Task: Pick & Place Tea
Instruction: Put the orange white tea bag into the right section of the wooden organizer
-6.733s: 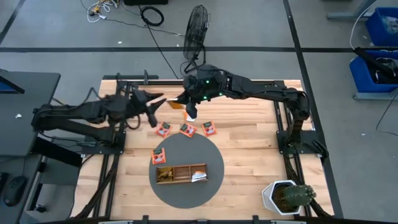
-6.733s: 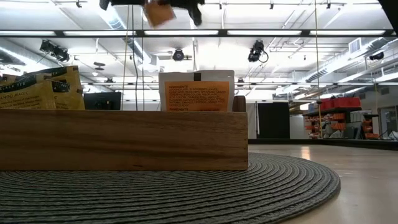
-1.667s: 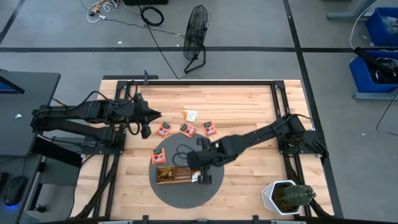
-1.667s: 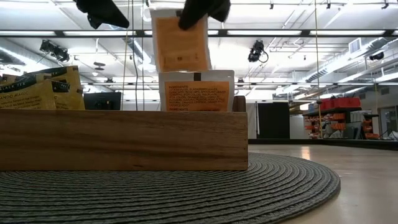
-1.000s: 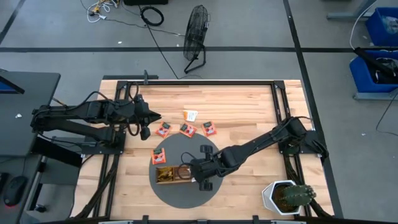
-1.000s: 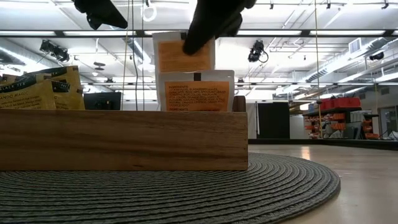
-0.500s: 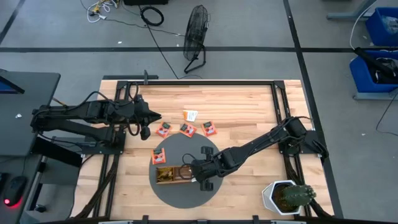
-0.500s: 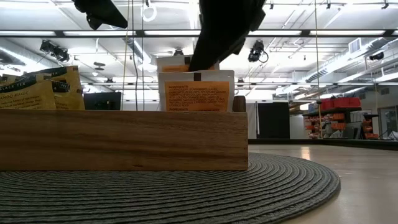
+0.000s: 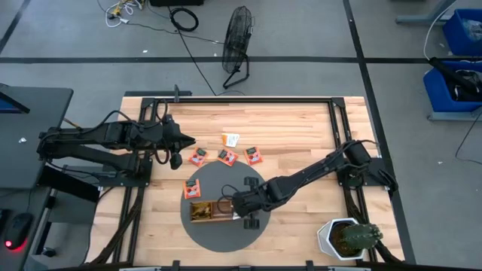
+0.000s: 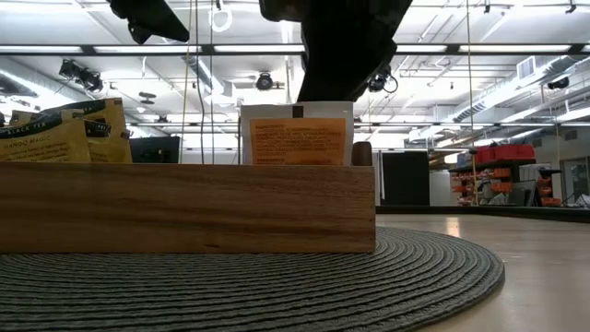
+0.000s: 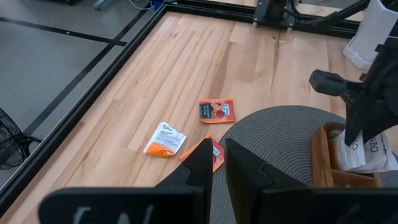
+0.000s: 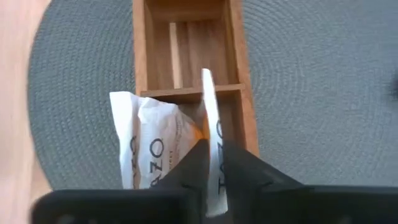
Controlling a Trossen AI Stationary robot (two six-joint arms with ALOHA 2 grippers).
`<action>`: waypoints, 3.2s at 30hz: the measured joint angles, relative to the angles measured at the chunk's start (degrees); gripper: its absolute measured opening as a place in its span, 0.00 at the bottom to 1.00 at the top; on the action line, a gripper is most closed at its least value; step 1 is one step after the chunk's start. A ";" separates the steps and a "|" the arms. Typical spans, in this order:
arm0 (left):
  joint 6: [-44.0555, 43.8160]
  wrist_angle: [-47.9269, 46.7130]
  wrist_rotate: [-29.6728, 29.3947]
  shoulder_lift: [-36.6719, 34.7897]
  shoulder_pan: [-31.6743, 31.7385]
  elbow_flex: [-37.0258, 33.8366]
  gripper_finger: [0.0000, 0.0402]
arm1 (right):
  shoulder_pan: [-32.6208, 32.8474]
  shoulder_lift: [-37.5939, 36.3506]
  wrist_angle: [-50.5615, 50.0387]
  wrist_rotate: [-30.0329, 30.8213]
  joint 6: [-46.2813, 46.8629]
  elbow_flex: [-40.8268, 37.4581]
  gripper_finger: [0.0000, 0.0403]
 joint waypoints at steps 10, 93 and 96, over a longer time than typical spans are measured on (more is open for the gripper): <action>0.25 -0.06 -0.01 0.02 0.00 0.00 0.11 | -0.62 -3.63 -0.31 -4.21 -2.52 0.00 0.39; -6.08 1.46 -1.50 1.12 3.25 0.00 0.11 | -32.93 7.86 -27.00 -13.72 5.13 27.98 0.40; -5.78 1.40 1.42 3.04 6.09 -0.02 0.11 | -30.61 5.24 -28.04 -13.05 3.84 27.98 0.40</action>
